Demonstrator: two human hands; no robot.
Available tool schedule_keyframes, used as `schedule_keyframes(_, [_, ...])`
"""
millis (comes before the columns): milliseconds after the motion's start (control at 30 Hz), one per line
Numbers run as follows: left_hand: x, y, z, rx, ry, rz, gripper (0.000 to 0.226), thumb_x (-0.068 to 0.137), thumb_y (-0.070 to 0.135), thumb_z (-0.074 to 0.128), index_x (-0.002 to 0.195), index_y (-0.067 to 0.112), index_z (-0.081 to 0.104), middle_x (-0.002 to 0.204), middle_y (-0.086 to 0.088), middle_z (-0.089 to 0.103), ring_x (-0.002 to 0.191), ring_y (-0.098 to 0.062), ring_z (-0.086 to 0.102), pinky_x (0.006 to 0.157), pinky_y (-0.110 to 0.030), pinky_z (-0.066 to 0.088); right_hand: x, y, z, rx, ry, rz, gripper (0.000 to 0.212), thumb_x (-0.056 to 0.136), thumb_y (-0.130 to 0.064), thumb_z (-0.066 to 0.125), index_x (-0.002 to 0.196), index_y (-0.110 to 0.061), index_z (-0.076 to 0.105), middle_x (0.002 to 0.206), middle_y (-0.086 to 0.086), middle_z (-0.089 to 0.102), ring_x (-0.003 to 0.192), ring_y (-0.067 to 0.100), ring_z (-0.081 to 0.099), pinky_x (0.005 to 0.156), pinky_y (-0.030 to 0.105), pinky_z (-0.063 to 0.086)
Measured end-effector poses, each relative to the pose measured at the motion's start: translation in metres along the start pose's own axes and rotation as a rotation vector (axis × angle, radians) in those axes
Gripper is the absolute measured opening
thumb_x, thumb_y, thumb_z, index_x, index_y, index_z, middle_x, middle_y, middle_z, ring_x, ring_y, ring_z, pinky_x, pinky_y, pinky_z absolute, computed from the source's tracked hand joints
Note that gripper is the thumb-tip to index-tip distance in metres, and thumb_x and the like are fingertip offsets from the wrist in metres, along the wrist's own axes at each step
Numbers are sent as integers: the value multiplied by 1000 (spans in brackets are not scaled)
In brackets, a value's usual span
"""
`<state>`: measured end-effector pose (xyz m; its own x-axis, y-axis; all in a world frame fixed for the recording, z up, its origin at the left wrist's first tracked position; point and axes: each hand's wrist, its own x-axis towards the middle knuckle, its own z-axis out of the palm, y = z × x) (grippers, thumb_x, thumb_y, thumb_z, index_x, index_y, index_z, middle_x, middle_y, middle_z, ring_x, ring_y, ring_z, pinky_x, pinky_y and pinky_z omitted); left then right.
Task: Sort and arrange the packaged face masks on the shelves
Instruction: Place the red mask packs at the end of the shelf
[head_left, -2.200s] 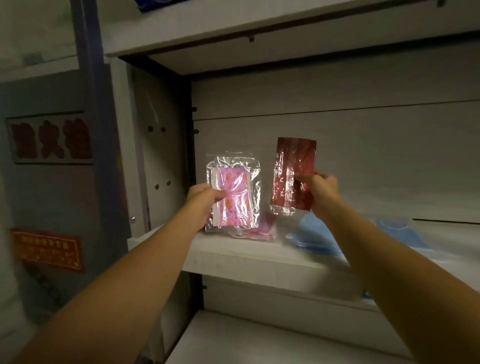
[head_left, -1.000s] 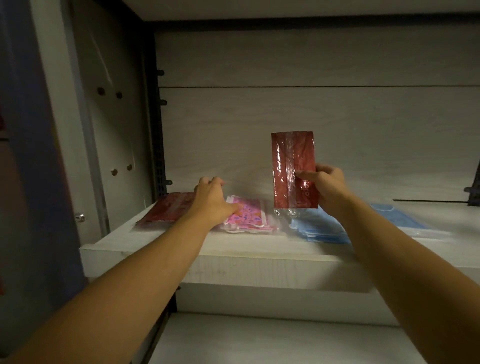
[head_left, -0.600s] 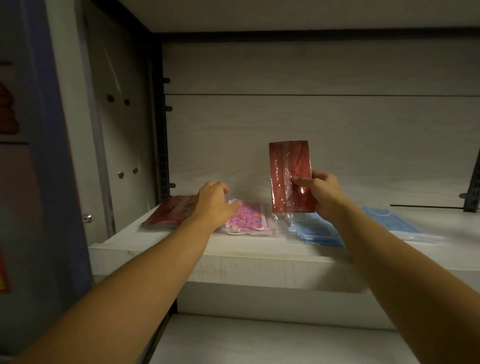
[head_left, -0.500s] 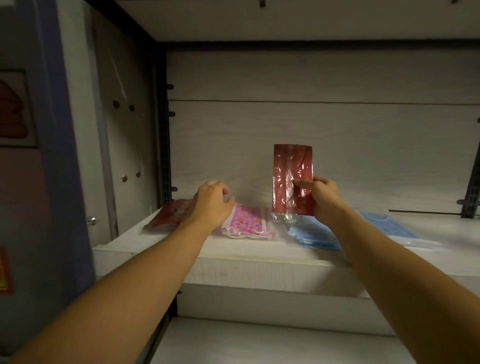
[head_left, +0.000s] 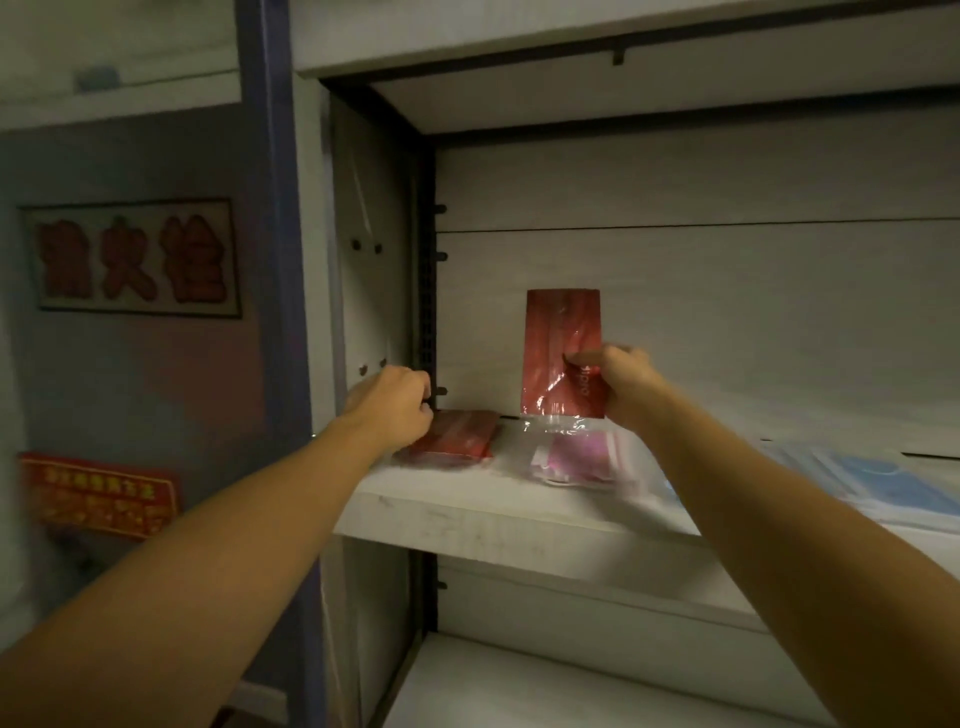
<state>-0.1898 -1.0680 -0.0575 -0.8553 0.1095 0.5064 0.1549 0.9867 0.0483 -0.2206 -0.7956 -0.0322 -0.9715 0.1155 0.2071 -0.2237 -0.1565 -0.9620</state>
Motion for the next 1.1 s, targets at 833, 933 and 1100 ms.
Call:
schedule_keyframes(833, [-7,-23,-17,211,-176,68,32,92,20,54,123,13,60,121,-9,57,99,-30,60,81,-42,57,0,63,111,-1441,58,-183,63,88,-58,64,125,-7,62,130,17,48,116,33,53,96,40,52])
schedule_keyframes(933, [-4,-21,-19,177,-150,79,33,91,21,56,123,12,59,120,-10,58,99,-30,60,78,-40,56,-7,55,99,-1483,-7,-246,43,94,-42,62,116,-6,60,119,17,54,108,33,55,89,40,52])
schedule_keyframes(1100, [0,-9,-12,112,-114,136,26,91,22,56,115,16,64,110,-6,63,92,-28,63,77,-40,58,-20,38,71,-1534,-160,-315,29,89,-24,61,110,-5,63,113,11,64,102,33,61,85,39,56])
